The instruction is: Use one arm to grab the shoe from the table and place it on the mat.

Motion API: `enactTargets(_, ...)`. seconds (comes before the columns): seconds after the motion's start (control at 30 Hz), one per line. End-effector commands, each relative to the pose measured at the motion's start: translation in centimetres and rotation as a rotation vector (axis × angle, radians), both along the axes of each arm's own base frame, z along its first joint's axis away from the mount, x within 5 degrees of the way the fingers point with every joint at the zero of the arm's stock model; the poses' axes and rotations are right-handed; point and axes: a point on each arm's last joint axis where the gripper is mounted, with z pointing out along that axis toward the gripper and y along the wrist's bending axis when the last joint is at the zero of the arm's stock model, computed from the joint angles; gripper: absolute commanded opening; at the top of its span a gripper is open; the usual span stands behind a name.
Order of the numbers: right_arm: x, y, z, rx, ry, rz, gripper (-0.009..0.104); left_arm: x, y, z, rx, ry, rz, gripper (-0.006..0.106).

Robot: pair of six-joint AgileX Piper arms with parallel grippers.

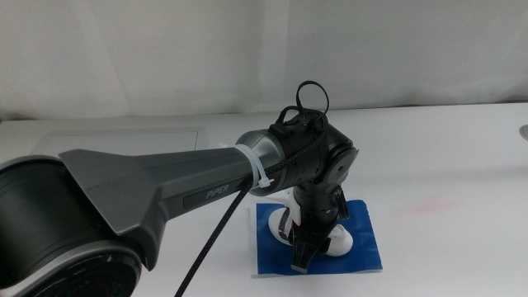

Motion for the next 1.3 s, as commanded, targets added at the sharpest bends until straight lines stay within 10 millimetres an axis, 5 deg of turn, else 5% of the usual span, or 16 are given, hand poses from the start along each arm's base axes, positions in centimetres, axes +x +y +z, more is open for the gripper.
enactTargets(0.0,0.0,-0.1,-0.1,-0.008,-0.014,-0.008,-0.003,-0.1,-0.2,-1.3,0.005,0.011,0.011,-0.003)
enactTargets(0.87,0.0,-0.1,-0.1,-0.008,-0.014,-0.008,-0.003,-0.1,-0.2,-0.7,-0.003,0.001,0.011,0.000)
enactTargets(0.97,0.0,-0.1,-0.1,-0.008,-0.014,-0.008,-0.003,-0.1,-0.2,-0.5,-0.004,-0.002,0.010,0.017)
enactTargets(1.17,0.0,-0.1,-0.1,-0.008,-0.014,-0.008,-0.003,0.4,-0.5,-0.2,-0.041,-0.061,-0.010,0.093)
enactTargets(1.27,0.0,-0.1,-0.1,-0.008,-0.014,-0.008,-0.003,0.3,-0.4,0.2,-0.040,-0.060,-0.009,0.093)
